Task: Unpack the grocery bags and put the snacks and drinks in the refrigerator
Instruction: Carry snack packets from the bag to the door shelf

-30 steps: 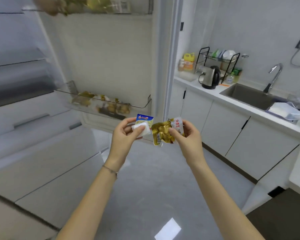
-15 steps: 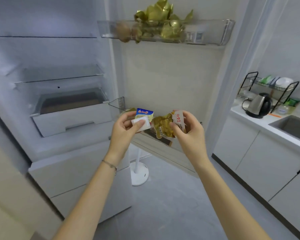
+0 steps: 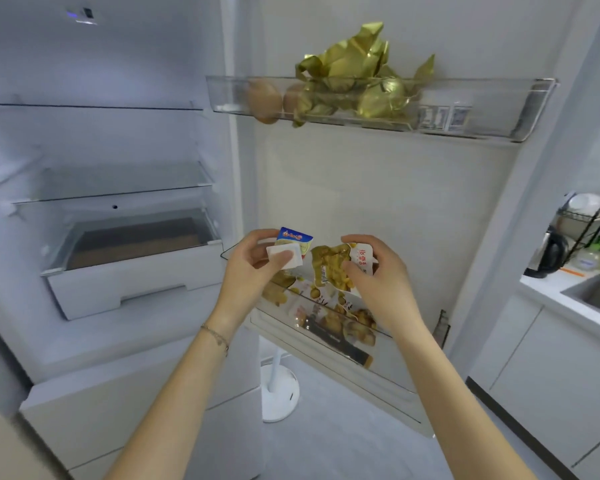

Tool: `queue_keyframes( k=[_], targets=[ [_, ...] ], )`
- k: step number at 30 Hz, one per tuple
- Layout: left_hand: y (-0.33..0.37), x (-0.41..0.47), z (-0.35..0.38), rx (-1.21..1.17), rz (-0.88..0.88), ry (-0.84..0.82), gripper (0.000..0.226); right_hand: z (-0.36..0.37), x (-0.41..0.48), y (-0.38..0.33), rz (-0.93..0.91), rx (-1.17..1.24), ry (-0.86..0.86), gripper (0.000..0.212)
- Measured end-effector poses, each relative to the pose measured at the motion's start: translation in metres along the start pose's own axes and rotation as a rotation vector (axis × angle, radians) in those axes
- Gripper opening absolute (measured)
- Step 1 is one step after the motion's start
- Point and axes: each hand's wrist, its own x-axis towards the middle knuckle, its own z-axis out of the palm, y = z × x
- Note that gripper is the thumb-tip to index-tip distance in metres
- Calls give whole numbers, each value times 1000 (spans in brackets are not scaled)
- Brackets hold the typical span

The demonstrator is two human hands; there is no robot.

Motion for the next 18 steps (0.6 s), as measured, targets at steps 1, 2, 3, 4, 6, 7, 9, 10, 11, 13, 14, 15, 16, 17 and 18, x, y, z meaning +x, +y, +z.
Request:
queue_keyframes(
  k=[1,2,3,4,6,7,9,10,11,13,14,15,16,17,18],
  targets=[
    [-3,9,-3,8,-4,-39,28,2,5,0,15,-21,1,31],
    [-6,18,-6,17,-10,-85,27,3,9,0,29,-36,11,31],
    [-9,26,-9,25,-18,-137,26,5,12,0,41,-46,25,30],
    [-12,34,-13,39,-27,-190,25,8,15,0,56,-56,38,30],
    [-18,50,-20,101,-42,-294,23,14,18,1,109,-80,54,29],
    [-21,59,-24,136,-41,-337,23,18,19,2,138,-103,57,28],
    [-26,77,-31,192,-61,-429,24,24,20,4,200,-170,49,27],
    [-29,86,-36,220,-86,-494,24,26,20,5,236,-195,41,26],
    [-31,93,-39,261,-105,-571,24,28,19,7,273,-214,30,26],
    [-37,103,-45,398,-129,-712,22,31,19,8,325,-260,-7,25],
    [-39,105,-46,440,-146,-770,21,32,18,8,348,-293,-36,24],
    [-41,107,-47,455,-161,-820,21,34,18,8,376,-320,-66,24],
    [-42,108,-47,456,-163,-863,21,36,19,8,407,-332,-91,23],
    [-43,109,-47,456,-155,-895,20,37,19,9,433,-333,-112,23],
    [-43,110,-46,453,-148,-917,18,38,20,9,453,-331,-132,22]
  ],
)
